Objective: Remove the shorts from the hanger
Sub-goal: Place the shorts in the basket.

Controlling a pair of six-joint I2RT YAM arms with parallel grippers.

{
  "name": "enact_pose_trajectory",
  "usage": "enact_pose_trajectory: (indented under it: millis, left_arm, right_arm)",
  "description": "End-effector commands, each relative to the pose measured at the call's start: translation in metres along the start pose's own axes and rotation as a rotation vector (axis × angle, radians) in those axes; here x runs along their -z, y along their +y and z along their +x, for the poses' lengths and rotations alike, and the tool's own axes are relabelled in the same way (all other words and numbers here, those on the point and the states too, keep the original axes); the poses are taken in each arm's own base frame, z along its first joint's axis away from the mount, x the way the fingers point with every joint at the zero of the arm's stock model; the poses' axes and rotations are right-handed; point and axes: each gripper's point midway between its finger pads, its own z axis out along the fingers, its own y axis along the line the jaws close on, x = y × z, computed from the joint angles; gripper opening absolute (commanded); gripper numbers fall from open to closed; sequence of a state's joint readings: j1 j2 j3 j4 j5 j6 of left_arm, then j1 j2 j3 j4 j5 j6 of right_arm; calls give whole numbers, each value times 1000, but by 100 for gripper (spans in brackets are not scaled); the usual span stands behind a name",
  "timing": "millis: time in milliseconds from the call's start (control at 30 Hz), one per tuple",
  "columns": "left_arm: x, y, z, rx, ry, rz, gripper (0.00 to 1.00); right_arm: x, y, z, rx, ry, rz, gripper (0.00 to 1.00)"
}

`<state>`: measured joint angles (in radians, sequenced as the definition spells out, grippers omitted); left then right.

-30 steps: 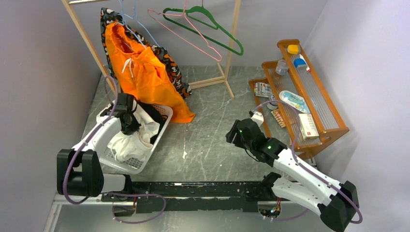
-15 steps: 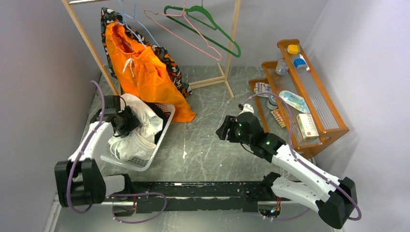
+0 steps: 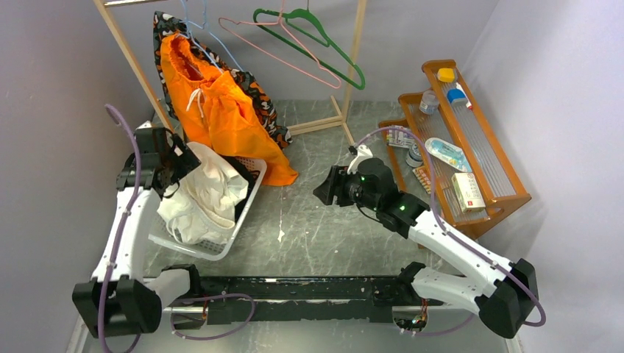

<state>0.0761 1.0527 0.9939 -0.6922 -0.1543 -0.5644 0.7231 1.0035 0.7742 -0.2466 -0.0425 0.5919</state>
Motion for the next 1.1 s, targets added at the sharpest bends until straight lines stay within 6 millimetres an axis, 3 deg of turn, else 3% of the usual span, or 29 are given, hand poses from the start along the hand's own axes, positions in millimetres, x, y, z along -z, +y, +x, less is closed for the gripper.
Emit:
enact_pose_trajectory:
  millis: [0, 100, 200, 333, 400, 467, 533, 733, 900, 1000, 1067]
  left_arm:
    - [-21, -1, -17, -10, -24, -45, 94]
    - [-45, -13, -12, -19, 15, 0, 94]
    - [-70, -7, 16, -36, 155, -45, 87]
    - [-77, 0, 52, -60, 251, -15, 52]
    - [-71, -4, 66, -90, 274, 62, 41]
    - [-64, -4, 79, -104, 313, 97, 19]
    - [-59, 1, 92, -102, 346, 96, 8]
    - [-46, 22, 136, 38, 432, 27, 7]
    - [-41, 19, 133, 124, 407, 16, 8]
    - [-31, 15, 115, 119, 351, 22, 18]
    - [-22, 10, 99, 107, 304, 42, 30]
  right_arm:
    - [-3, 17, -17, 31, -26, -59, 64]
    - [-6, 15, -17, 26, -14, -38, 64]
    - [-7, 14, -13, 30, 10, -35, 64]
    - [-6, 12, -8, 27, 14, -37, 64]
    - [-7, 12, -7, 24, 14, -41, 64]
    - [-8, 16, -8, 32, 17, -59, 63]
    - [-9, 23, -14, 46, 10, -80, 63]
    - [-20, 42, -48, 157, -47, -75, 63]
    - [-26, 59, -104, 277, -201, -7, 63]
    - [-29, 70, -135, 341, -274, 10, 63]
    - [-32, 77, -153, 379, -324, 10, 63]
